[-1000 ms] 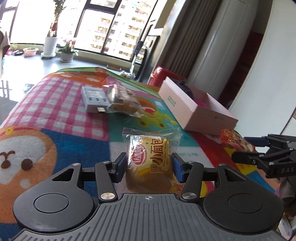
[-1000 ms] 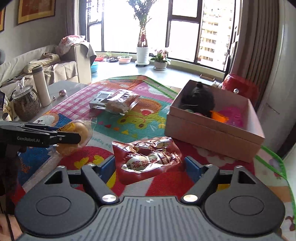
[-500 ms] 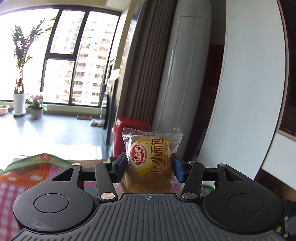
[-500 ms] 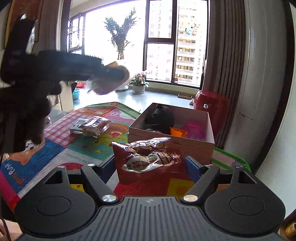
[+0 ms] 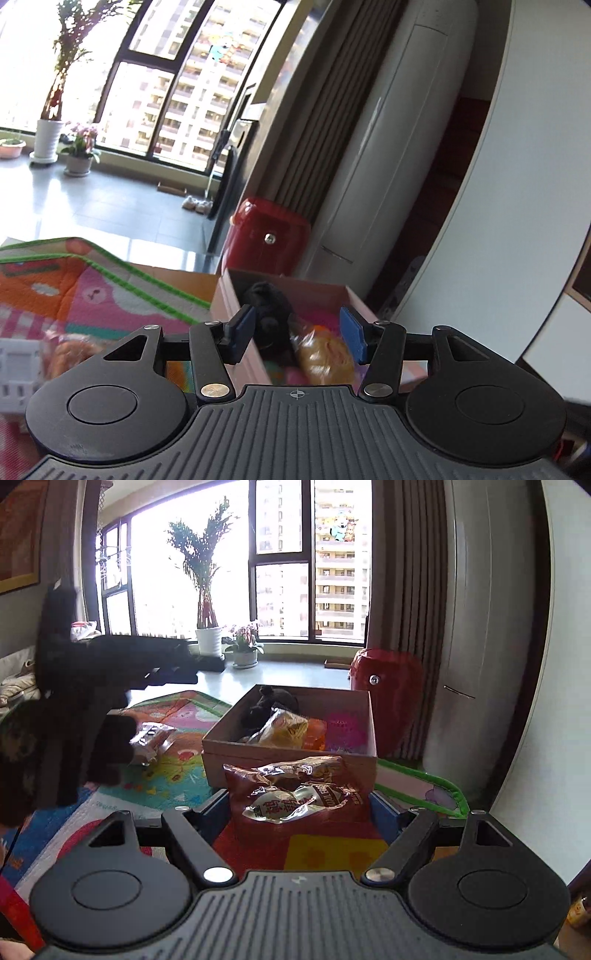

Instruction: Organize objects

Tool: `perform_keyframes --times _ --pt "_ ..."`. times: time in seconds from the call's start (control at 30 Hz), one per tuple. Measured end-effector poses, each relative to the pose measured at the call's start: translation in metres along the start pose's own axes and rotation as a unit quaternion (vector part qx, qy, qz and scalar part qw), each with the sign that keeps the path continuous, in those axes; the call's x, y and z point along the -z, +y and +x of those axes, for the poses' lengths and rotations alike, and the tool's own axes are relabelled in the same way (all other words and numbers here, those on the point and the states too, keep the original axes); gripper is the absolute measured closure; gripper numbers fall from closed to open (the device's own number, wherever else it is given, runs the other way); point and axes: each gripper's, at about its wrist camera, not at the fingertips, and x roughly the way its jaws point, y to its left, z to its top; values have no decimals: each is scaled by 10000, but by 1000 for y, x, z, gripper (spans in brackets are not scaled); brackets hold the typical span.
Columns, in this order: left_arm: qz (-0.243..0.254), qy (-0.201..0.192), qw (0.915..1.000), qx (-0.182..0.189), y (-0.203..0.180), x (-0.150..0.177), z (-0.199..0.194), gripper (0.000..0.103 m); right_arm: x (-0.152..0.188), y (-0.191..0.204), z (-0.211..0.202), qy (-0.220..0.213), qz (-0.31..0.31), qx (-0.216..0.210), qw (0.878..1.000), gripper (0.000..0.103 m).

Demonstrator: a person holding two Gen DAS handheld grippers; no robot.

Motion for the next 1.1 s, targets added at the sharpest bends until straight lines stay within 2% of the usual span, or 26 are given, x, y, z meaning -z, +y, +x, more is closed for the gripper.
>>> perform_keyframes --times 0.07,0.1,0.17,0.27,0.3,0.37,0.43,0.5,0.53,0.7,0.8,0.9,1.0,1.03,1.1 --pt "98 232 9997 4 11 19 -24 47 -19 -3 1 -207 52 -4 9998 23" --pt "98 385 9992 8 16 27 -33 47 -33 -6 4 -366 74 59 9993 31" --pt "86 616 9981 -26 22 41 -46 47 -66 -12 13 -586 192 95 9981 39" --pt "171 677 9974 -155 29 54 -57 47 -117 -25 44 -613 549 64 9966 36" --pt "188 667 9974 -197 31 57 -58 47 -127 -27 56 -546 615 106 9966 30" --pt "184 670 9973 -239 37 63 -65 47 -139 -33 75 -385 815 266 9956 28" --pt "150 698 9973 -176 39 67 -73 47 -132 -36 84 -242 892 248 9954 24" --pt "111 702 9974 -134 40 69 -79 47 -114 -35 87 -89 838 249 9961 11" --pt "94 689 9975 -126 40 70 -83 47 -104 -34 88 50 796 261 9965 8" --pt "-97 550 9984 57 38 75 -89 48 -27 -14 101 1243 539 75 9907 7" --pt "6 611 9979 197 27 78 -87 48 6 0 111 1613 482 -37 9857 5" --pt "119 697 9970 298 20 82 -88 48 25 14 123 1673 119 3 9858 2" --pt "78 727 9969 300 21 85 -88 48 31 28 129 1355 -809 77 9874 0" --pt "45 734 9969 269 22 87 -88 48 30 27 128 1282 -889 5 9878 0" --pt "-35 760 9969 214 24 88 -87 48 22 20 133 1407 -707 -174 9874 0"
